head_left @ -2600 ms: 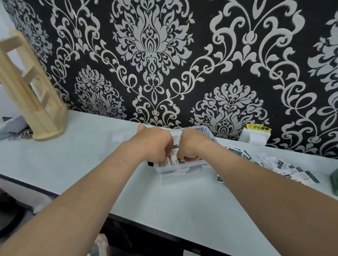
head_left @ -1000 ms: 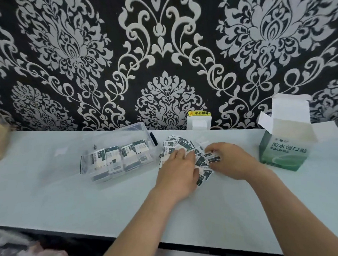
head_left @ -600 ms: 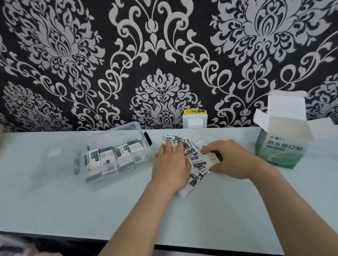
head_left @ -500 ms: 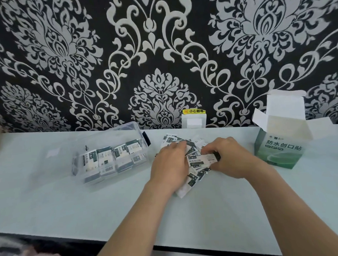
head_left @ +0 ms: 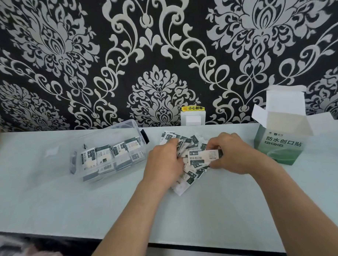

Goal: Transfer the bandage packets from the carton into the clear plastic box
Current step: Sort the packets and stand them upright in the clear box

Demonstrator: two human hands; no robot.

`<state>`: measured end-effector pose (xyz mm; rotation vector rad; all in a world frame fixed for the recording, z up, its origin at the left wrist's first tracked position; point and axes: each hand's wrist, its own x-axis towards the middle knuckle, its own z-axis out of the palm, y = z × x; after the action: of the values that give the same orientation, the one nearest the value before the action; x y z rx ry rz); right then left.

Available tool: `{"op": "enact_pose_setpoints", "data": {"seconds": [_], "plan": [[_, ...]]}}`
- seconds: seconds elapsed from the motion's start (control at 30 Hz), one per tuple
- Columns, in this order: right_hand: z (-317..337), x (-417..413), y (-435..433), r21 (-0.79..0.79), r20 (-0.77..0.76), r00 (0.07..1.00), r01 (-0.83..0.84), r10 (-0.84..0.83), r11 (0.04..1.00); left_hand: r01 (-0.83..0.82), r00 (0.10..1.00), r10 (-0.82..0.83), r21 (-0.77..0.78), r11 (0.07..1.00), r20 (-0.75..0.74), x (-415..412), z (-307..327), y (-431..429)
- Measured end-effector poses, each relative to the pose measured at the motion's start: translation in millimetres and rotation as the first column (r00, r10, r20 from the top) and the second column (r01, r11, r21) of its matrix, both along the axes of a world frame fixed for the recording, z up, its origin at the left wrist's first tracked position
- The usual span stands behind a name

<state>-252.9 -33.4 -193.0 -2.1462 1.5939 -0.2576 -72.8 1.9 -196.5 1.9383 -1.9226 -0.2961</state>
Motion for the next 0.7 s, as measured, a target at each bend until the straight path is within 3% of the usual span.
{"op": "enact_pose_setpoints", "data": {"seconds": [0.13,0.23,0.33,0.4,0.47,0.6,0.7], "plan": [[0.0,-0.3,2.3,-0.033,0.046,0.999,0.007,-0.006,0.999,-0.03,0.999,0.032,-0.072,0.997,0.022,4.5,3.7,1.1],[6.3,-5.1,4.4,-0.008,0.165,0.986,0.031,-0.029,0.999,-0.063,0.998,0.059,-0.142,0.988,-0.032,7.1,8.3,2.8],[15.7,-11.4,6.6,0.083,0.311,0.948,0.048,-0.072,0.995,-0.137,0.946,0.08,-0.166,0.977,-0.314,8.3,13.7,2.5],[20.0,-12.2,8.9,0.199,0.462,0.877,0.044,-0.134,0.979,-0.179,0.85,0.073,-0.157,0.971,-0.522,8.4,17.6,2.8],[21.7,-9.9,10.1,0.337,0.594,0.783,-0.034,-0.185,0.941,-0.165,0.773,0.018,-0.173,0.971,-0.634,9.0,21.7,5.8],[19.5,-1.3,8.0,0.527,0.759,0.535,-0.168,-0.371,0.833,-0.001,0.878,-0.14,-0.295,0.955,-0.458,7.4,16.5,13.5],[17.6,6.9,4.1,0.63,0.755,0.38,-0.188,-0.535,0.754,0.121,0.927,-0.257,-0.431,0.894,-0.273,8.1,8.2,11.4]]}}
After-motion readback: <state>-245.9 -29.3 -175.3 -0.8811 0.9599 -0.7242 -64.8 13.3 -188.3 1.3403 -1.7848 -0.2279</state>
